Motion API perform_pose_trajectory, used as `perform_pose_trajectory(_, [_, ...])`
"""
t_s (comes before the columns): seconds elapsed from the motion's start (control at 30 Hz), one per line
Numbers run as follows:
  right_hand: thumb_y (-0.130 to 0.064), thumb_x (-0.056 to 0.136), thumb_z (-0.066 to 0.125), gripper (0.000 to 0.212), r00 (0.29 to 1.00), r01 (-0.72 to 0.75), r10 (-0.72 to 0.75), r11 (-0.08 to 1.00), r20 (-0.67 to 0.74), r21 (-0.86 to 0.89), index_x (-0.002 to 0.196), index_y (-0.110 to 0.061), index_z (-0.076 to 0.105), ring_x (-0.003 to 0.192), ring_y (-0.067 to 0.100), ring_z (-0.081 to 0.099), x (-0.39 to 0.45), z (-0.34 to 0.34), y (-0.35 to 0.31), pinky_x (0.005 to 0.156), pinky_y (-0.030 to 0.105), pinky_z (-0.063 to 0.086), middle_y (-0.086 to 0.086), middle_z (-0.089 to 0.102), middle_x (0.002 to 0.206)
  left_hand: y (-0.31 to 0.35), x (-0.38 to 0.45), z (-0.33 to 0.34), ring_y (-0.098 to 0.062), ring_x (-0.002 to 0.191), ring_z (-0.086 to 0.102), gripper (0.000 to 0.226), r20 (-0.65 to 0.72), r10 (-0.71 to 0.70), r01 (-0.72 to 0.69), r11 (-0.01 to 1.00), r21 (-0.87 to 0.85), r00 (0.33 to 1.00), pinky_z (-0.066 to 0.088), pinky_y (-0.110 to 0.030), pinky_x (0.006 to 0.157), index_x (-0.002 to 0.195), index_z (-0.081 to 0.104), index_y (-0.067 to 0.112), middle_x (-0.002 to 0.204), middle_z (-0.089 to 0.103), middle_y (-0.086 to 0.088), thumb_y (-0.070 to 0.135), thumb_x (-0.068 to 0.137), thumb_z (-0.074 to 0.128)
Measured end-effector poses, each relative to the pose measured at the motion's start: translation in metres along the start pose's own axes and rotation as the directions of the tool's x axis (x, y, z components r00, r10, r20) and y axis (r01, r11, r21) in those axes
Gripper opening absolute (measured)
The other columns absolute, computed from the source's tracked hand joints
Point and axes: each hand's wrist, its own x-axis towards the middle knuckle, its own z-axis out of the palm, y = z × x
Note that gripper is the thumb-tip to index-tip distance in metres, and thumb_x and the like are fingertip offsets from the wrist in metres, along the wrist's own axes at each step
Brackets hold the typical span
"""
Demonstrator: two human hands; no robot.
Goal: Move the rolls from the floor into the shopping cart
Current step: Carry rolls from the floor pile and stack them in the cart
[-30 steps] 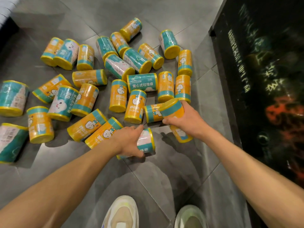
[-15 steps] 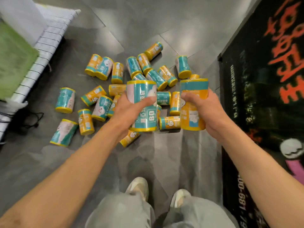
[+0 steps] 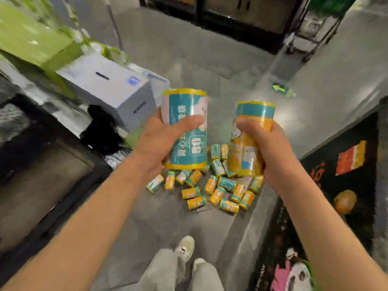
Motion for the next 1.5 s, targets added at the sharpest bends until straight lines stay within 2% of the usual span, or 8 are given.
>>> perform_pose_trajectory(0.17, [-0.03, 0.076, 0.08, 0.023, 0.972, 0.069, -0.062, 0.997, 0.229, -0.024, 0.093, -0.021, 0.067, 0.061, 0.016, 0.065, -0.045, 0.053, -0.102, 0.061, 0.035, 0.058, -0.001, 0.066, 0.069, 0.101, -0.081, -0.035, -0.022, 0.086, 0.074, 0.051, -0.181, 0.137, -0.154, 0.985, -0.08, 0.974, 0.063, -0.042, 0.076, 0.116, 0.067, 0.012, 0.099, 0.076, -0.006, 0.017, 0.068, 0.083])
perform_pose_trajectory(0.37, [-0.023, 0.088, 0.072, 0.005, 0.852, 0.142, -0.1, 0.989, 0.514, -0.042, 0.091, -0.022, 0.069, 0.074, 0.023, 0.069, -0.101, 0.154, -0.162, 0.074, 0.049, 0.062, 0.006, 0.071, 0.08, 0.163, -0.189, -0.103, -0.024, 0.091, 0.076, 0.065, -0.478, 0.259, -0.328, 0.942, -0.065, 0.839, 0.062, -0.038, 0.073, 0.121, 0.066, 0.013, 0.104, 0.078, -0.006, 0.02, 0.061, 0.09])
perform_pose_trajectory(0.53, [-0.023, 0.088, 0.073, 0.017, 0.666, 0.155, -0.064, 0.986, 0.743, -0.054, 0.104, -0.02, 0.069, 0.071, 0.019, 0.074, -0.168, 0.26, -0.166, 0.064, 0.04, 0.063, 0.003, 0.075, 0.081, 0.174, -0.288, -0.177, -0.025, 0.092, 0.076, 0.062, -0.735, 0.292, -0.445, 0.895, -0.015, 0.612, 0.062, -0.042, 0.075, 0.119, 0.067, 0.015, 0.105, 0.078, -0.005, 0.025, 0.062, 0.086])
perform_pose_trajectory(0.77, [-0.029, 0.072, 0.082, 0.036, 0.297, 0.155, 0.074, 0.98, 0.952, -0.124, 0.106, -0.024, 0.07, 0.074, 0.02, 0.074, -0.294, 0.411, -0.119, 0.065, 0.043, 0.062, 0.0, 0.075, 0.082, 0.148, -0.44, -0.28, -0.02, 0.08, 0.076, 0.037, -0.933, 0.268, -0.542, 0.834, 0.1, 0.24, 0.062, -0.039, 0.066, 0.102, 0.07, 0.023, 0.092, 0.079, 0.0, 0.023, 0.067, 0.079])
perform_pose_trajectory(1.03, [-0.03, 0.065, 0.087, 0.046, -0.016, 0.178, 0.214, 0.962, 0.977, -0.208, 0.107, -0.023, 0.07, 0.081, 0.021, 0.076, -0.464, 0.546, -0.045, 0.066, 0.04, 0.063, 0.001, 0.077, 0.088, 0.106, -0.613, -0.371, -0.025, 0.089, 0.076, 0.054, -0.983, 0.141, -0.547, 0.817, 0.182, -0.117, 0.062, -0.038, 0.068, 0.122, 0.065, 0.015, 0.101, 0.078, -0.004, 0.024, 0.071, 0.083])
perform_pose_trajectory(1.17, [-0.034, 0.069, 0.077, 0.038, -0.158, 0.211, 0.28, 0.946, 0.947, -0.245, 0.104, -0.022, 0.07, 0.078, 0.019, 0.074, -0.533, 0.601, -0.013, 0.072, 0.043, 0.064, 0.002, 0.076, 0.087, 0.089, -0.674, -0.401, -0.026, 0.091, 0.076, 0.048, -0.964, 0.098, -0.507, 0.835, 0.215, -0.247, 0.063, -0.039, 0.072, 0.121, 0.066, 0.015, 0.102, 0.077, -0.005, 0.026, 0.076, 0.078])
perform_pose_trajectory(1.3, [-0.029, 0.068, 0.086, 0.044, -0.309, 0.249, 0.341, 0.93, 0.888, -0.271, 0.108, -0.018, 0.069, 0.077, 0.02, 0.073, -0.592, 0.656, 0.021, 0.071, 0.042, 0.064, 0.004, 0.074, 0.087, 0.07, -0.715, -0.435, -0.022, 0.086, 0.076, 0.04, -0.933, 0.048, -0.482, 0.846, 0.227, -0.356, 0.06, -0.031, 0.067, 0.111, 0.067, 0.02, 0.094, 0.076, -0.001, 0.029, 0.074, 0.078])
perform_pose_trajectory(1.5, [-0.033, 0.07, 0.077, 0.052, -0.437, 0.282, 0.402, 0.911, 0.805, -0.302, 0.116, -0.011, 0.068, 0.08, 0.025, 0.073, -0.662, 0.753, 0.081, 0.073, 0.046, 0.064, 0.008, 0.074, 0.092, 0.05, -0.754, -0.509, -0.019, 0.085, 0.076, 0.045, -0.849, -0.096, -0.49, 0.847, 0.204, -0.52, 0.06, -0.03, 0.066, 0.111, 0.065, 0.021, 0.093, 0.077, 0.001, 0.033, 0.071, 0.08])
